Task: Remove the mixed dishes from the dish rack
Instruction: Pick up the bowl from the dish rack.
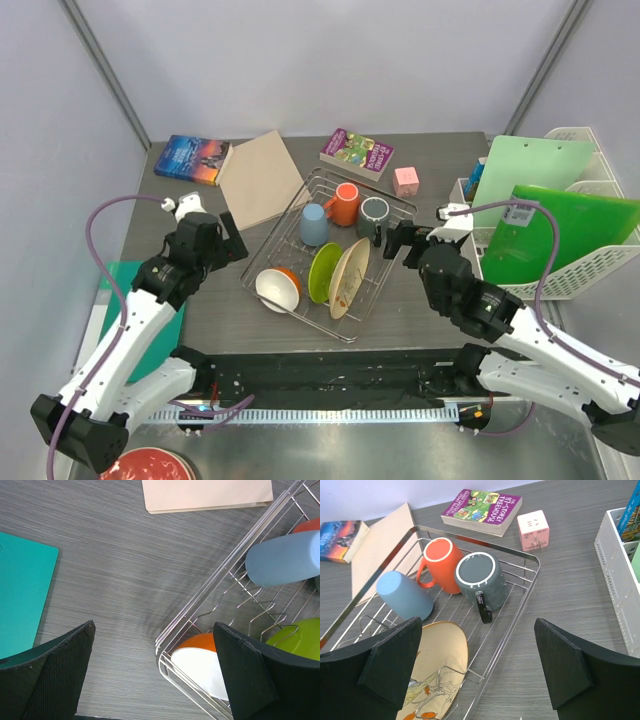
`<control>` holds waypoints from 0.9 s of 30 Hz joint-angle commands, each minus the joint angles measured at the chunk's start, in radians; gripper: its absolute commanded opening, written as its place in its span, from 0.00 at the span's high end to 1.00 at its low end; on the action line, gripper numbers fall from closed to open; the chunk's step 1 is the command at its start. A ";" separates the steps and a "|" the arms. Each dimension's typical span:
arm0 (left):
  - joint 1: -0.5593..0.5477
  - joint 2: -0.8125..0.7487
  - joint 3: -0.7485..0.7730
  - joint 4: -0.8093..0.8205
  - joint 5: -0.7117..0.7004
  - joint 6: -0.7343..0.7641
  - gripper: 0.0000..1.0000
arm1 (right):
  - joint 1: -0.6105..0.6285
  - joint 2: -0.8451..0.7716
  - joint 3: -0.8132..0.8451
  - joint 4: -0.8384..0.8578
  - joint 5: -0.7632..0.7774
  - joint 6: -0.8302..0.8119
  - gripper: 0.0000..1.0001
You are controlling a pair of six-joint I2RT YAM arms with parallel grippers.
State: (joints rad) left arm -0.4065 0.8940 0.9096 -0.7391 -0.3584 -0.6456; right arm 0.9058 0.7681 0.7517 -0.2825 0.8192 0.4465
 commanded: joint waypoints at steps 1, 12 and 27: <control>-0.003 -0.004 0.017 0.041 0.038 0.018 0.00 | 0.001 -0.073 -0.046 0.115 -0.061 -0.017 0.00; -0.003 0.009 -0.011 0.096 0.097 0.076 0.02 | -0.001 -0.053 -0.094 0.111 -0.086 -0.023 0.00; -0.216 0.163 0.091 0.132 0.116 0.049 0.17 | 0.001 -0.085 -0.156 0.121 -0.068 -0.025 0.00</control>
State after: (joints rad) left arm -0.5537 1.0470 0.9539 -0.6659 -0.1986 -0.5488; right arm 0.9058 0.7071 0.5995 -0.1986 0.7315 0.4271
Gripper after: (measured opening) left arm 0.839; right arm 0.996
